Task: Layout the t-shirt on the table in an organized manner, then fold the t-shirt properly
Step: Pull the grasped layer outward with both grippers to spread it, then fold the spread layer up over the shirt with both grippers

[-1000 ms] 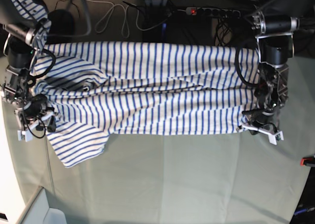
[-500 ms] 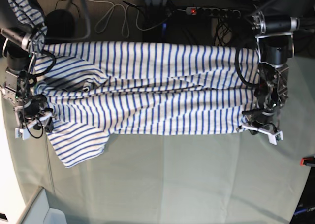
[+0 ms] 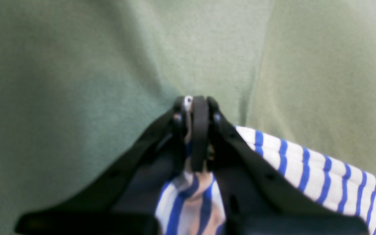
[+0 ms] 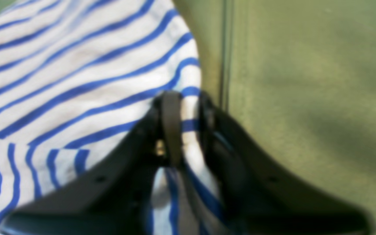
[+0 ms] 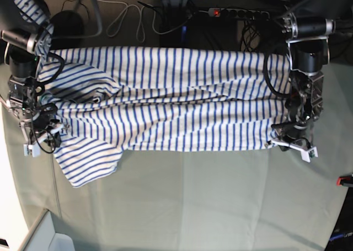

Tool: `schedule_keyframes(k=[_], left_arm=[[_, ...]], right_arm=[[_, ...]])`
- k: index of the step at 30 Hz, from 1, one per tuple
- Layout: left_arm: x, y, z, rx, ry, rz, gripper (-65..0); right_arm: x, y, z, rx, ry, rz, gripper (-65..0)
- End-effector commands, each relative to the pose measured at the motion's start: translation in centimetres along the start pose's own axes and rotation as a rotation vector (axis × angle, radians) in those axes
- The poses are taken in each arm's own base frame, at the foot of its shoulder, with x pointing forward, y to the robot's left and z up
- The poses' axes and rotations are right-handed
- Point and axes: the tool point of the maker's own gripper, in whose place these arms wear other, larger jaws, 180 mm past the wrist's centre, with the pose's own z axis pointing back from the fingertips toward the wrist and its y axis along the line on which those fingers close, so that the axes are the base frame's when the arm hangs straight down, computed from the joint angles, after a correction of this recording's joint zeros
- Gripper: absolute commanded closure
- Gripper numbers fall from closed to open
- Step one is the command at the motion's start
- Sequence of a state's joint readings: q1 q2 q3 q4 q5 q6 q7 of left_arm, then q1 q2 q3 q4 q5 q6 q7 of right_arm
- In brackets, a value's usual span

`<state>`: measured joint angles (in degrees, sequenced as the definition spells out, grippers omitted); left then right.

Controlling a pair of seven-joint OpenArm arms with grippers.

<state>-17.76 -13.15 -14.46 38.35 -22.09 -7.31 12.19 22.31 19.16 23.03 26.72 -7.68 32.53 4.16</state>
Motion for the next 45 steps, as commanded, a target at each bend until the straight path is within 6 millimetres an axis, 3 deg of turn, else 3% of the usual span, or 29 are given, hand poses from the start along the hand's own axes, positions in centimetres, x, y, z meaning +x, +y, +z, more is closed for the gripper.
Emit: schedule_keyframes(k=[1, 5, 9, 14, 18, 24, 29, 37, 41, 45], left_arm=[[-0.8, 0.2, 0.0, 0.010, 0.051, -0.005, -0.1], [0.2, -0.2, 0.1, 0.000, 0.028, -0.008, -0.1], [4.1, -1.9, 1.2, -0.043, -0.083, -0.036, -0.1], [7.9, -4.1, 2.8, -0.094, -0.170, -0.068, -0.1], [9.7, -5.1, 3.5, -0.115, -0.211, -0.078, -0.1], [14.3, -7.1, 3.7, -0.145, -0.293, -0.074, -0.1], [16.9, -8.2, 4.1, -0.163, -0.340, -0.069, -0.1], [18.0, -8.7, 4.3, -0.174, -0.364, -0.068, -0.1], [17.7, -8.6, 4.2, -0.173, -0.357, -0.067, -0.1], [15.6, -7.8, 4.3, -0.177, -0.324, -0.045, -0.1]], right_arm=[[1.2, -0.6, 0.0, -0.010, -0.011, 0.017, 0.0], [2.8, -1.1, 0.1, -0.020, -0.049, 0.033, 0.0], [6.4, -2.8, 1.8, -0.076, -0.169, 0.050, 0.0], [11.1, -2.4, 3.2, -0.106, -0.316, 0.052, 0.0], [13.4, -1.0, 2.7, -0.086, -0.372, 0.037, 0.0], [18.2, 0.2, 1.1, -0.052, -0.431, -0.015, 0.0], [21.8, 0.6, 1.3, -0.043, -0.493, -0.015, 0.0], [21.7, 0.3, 1.5, -0.050, -0.495, -0.013, 0.0], [19.1, -0.7, 1.6, -0.064, -0.450, -0.001, 0.0], [16.1, -1.1, 1.6, -0.070, -0.398, 0.001, 0.0]])
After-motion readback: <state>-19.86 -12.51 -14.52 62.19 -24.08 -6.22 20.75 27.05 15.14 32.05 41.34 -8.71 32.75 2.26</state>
